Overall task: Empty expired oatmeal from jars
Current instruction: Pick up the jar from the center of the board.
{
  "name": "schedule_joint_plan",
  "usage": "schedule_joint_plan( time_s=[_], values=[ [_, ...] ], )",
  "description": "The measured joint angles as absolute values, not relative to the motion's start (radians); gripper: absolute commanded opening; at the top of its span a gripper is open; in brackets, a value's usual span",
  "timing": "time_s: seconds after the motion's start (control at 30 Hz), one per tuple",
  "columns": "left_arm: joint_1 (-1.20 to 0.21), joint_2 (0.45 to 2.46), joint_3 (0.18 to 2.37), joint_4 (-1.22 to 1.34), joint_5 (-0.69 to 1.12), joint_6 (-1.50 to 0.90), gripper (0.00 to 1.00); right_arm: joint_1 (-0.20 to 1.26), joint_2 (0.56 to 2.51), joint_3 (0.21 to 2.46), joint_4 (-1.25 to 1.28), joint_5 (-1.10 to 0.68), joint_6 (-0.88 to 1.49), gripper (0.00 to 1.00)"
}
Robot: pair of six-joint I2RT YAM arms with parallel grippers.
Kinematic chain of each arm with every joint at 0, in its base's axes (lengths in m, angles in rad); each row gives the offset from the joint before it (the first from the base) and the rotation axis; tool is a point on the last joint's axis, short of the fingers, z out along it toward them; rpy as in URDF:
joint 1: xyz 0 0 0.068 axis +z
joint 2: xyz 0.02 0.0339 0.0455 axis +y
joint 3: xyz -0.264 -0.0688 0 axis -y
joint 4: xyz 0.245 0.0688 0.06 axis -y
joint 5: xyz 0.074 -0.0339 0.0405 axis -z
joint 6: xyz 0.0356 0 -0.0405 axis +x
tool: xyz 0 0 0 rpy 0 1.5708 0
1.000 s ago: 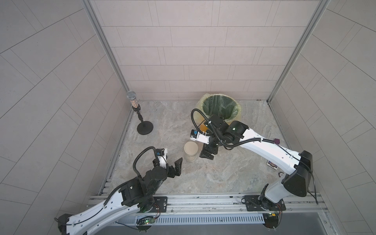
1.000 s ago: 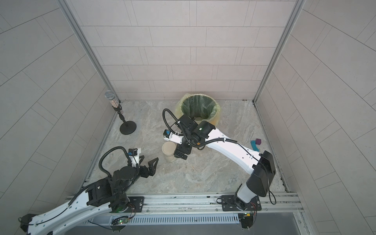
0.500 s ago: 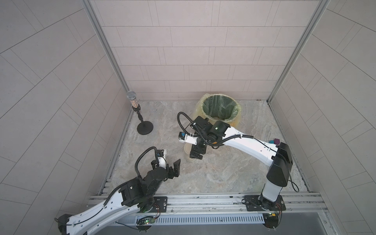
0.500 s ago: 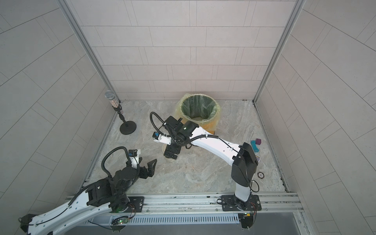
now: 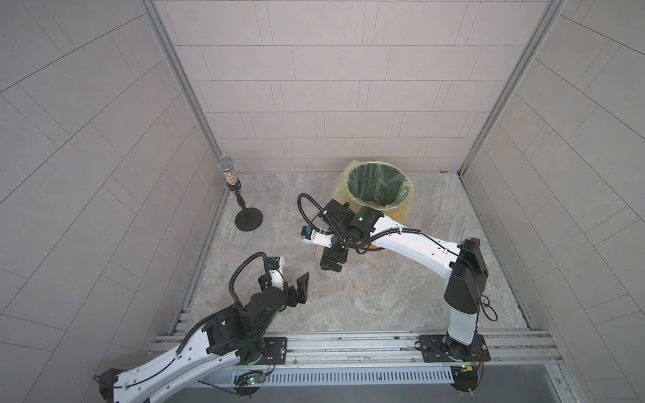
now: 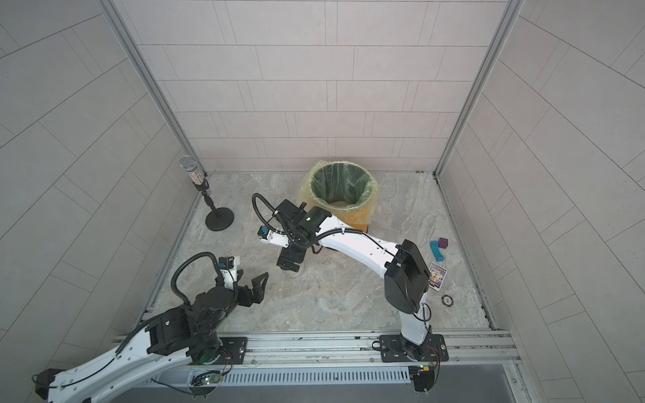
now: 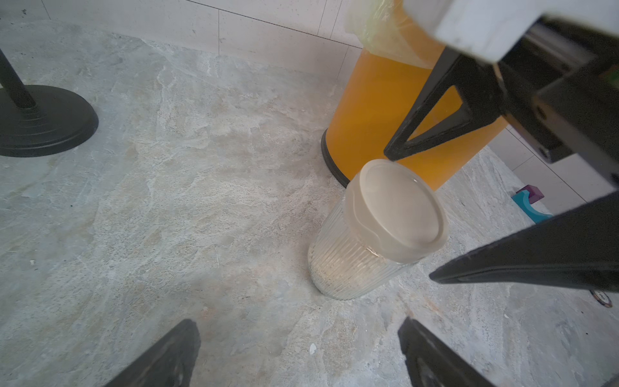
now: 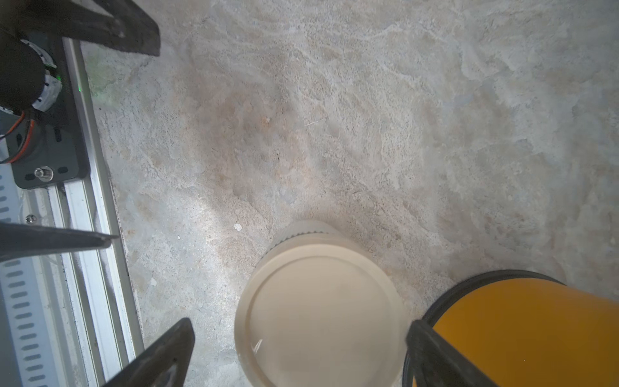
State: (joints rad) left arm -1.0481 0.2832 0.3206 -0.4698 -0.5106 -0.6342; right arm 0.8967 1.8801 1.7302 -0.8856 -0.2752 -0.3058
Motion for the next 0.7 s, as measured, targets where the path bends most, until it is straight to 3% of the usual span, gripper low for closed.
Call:
schedule_joint_plan(
  time_s=[0.27,0.7],
  values=[
    [-1.048,0.282,0.321,-0.47,-0.51,-0.634,1.0,0.897,1.919,1.748,-0.89,-0.237,-0.295,0.99],
    [-1.048,0.248,0.319,-0.479,-0.511,-0.636,1.0,0.897,1.934,1.775,-0.9,-0.221,-0.279,0.91]
  ],
)
